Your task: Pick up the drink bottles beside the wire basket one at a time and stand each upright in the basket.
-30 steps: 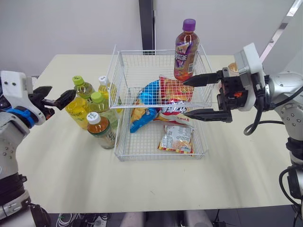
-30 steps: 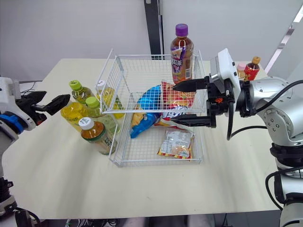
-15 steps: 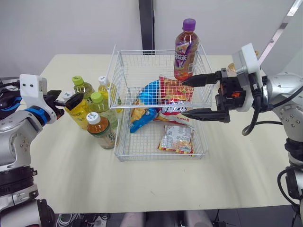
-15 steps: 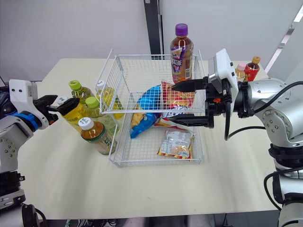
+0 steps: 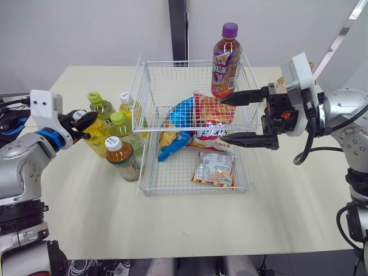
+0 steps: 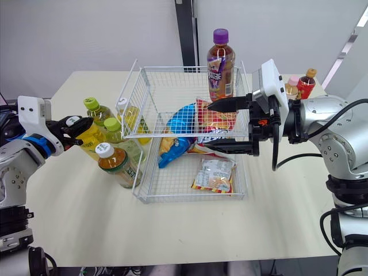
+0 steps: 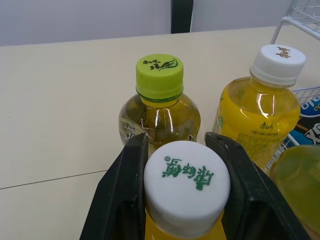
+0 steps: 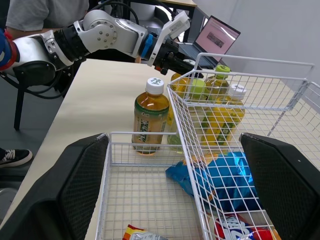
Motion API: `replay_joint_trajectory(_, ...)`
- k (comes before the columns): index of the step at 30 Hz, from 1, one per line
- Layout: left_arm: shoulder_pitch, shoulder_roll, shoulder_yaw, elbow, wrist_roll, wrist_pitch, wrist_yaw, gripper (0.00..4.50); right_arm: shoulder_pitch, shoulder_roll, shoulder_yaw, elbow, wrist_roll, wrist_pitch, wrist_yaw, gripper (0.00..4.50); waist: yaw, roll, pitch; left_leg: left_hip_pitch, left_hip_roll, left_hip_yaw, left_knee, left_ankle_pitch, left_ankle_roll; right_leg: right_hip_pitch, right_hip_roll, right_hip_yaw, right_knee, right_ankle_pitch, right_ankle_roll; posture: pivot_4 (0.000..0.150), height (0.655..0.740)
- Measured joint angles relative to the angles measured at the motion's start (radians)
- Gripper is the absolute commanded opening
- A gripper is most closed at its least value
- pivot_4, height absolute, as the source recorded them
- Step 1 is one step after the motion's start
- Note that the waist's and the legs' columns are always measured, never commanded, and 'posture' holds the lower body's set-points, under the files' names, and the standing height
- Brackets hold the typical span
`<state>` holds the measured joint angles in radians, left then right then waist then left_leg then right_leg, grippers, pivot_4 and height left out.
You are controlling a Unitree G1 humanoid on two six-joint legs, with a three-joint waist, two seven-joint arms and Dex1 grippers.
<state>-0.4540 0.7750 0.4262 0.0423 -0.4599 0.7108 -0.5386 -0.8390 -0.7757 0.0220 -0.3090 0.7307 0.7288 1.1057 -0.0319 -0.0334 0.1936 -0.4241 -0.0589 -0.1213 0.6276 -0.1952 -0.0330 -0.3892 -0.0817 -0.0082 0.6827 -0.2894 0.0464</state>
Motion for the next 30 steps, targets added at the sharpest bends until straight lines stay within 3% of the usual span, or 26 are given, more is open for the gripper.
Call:
replay_joint_trajectory(9, 0.049, 0.038, 0.013, -0.046, -0.029, 0.023, -0.038, 1.39, -0.001, -0.001, -0.023, 0.003, 0.000, -0.006, 0.008, 4.50, -0.001, 0.000, 0.000, 0.000, 0.000, 0.000, 0.000, 0.000, 0.000, 0.000, 0.000, 0.000, -0.001, 0.000, 0.000, 0.150, 0.7400)
replay_joint_trajectory(20, 0.018, 0.295, 0.093, -0.020, -0.106, 0.106, -0.217, 1.39, -0.001, -0.024, -0.127, 0.050, -0.001, -0.050, 0.004, 4.50, 0.000, 0.000, 0.001, -0.001, 0.001, 0.000, -0.001, 0.000, 0.000, -0.001, 0.001, 0.000, -0.002, 0.000, 0.000, 0.150, 0.7400)
replay_joint_trajectory(24, -0.087, 0.395, 0.078, 0.083, -0.136, 0.136, -0.302, 1.39, 0.027, -0.035, -0.167, 0.049, -0.001, -0.064, -0.006, 4.50, 0.000, 0.000, 0.001, -0.001, 0.001, -0.001, -0.001, 0.000, 0.000, -0.001, 0.002, -0.001, -0.002, 0.000, 0.000, 0.150, 0.7400)
replay_joint_trajectory(30, -0.427, 0.498, -0.063, 0.278, -0.119, 0.111, -0.403, 1.39, 0.098, -0.066, -0.236, 0.038, 0.007, -0.064, -0.030, 4.50, 0.003, 0.000, 0.001, -0.002, 0.000, 0.002, -0.001, 0.000, 0.000, 0.000, 0.003, -0.001, -0.002, 0.000, 0.000, 0.150, 0.7400)
